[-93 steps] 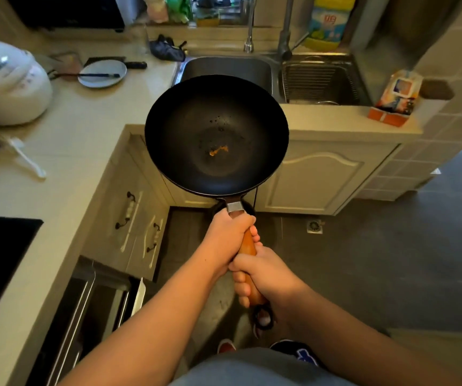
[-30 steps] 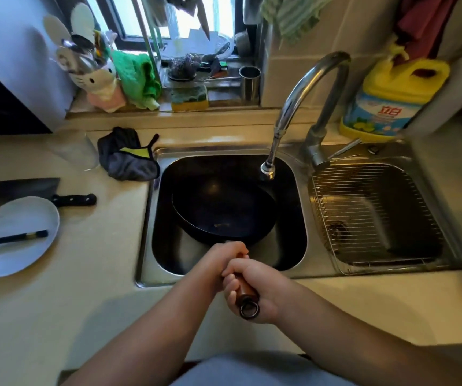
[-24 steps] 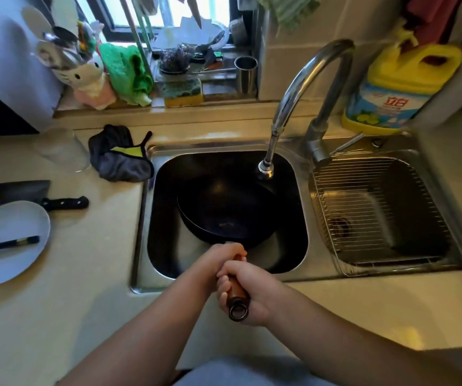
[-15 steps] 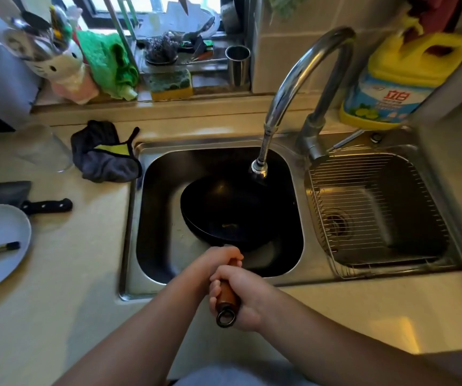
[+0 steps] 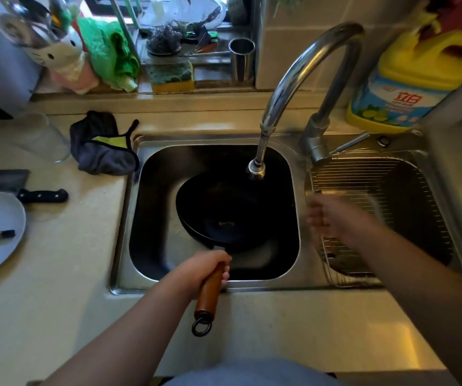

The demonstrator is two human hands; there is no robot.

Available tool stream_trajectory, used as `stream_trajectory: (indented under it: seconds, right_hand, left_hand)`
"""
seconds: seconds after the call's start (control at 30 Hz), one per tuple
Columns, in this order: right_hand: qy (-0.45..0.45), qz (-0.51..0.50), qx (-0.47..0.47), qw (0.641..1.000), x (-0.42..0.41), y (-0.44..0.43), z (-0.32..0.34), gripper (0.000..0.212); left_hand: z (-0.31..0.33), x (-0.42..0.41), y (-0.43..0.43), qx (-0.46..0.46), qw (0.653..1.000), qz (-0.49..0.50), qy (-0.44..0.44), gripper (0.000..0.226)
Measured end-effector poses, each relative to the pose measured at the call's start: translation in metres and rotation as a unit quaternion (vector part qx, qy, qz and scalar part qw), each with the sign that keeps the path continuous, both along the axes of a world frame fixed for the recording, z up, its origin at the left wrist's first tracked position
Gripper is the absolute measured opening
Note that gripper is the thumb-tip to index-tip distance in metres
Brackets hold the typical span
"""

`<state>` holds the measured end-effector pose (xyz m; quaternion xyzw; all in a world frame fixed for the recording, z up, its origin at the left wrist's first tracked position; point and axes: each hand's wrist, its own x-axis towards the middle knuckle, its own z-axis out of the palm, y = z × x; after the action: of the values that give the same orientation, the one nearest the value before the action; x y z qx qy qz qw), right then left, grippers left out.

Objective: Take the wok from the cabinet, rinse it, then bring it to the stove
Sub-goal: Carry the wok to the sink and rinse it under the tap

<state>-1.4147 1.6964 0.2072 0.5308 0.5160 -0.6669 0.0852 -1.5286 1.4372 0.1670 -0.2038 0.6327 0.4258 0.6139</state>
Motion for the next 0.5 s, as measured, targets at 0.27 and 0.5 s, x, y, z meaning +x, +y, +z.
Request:
stream_trajectory:
  seconds: [0.27, 0.5]
  right_hand:
    - [0.035, -0.138, 0.165, 0.976, -0.037, 0.095, -0.008, 0.015]
    - [0.063, -0.163, 0.226, 0.958, -0.053, 0.106, -0.018, 0.013]
  left_hand:
    - [0.015, 0.011, -0.007, -0.022, 0.999, 0.023, 0.032, 0.014]
    - [0.034, 0.018, -0.008, -0.004, 0.998, 0.017, 0.057, 0.008]
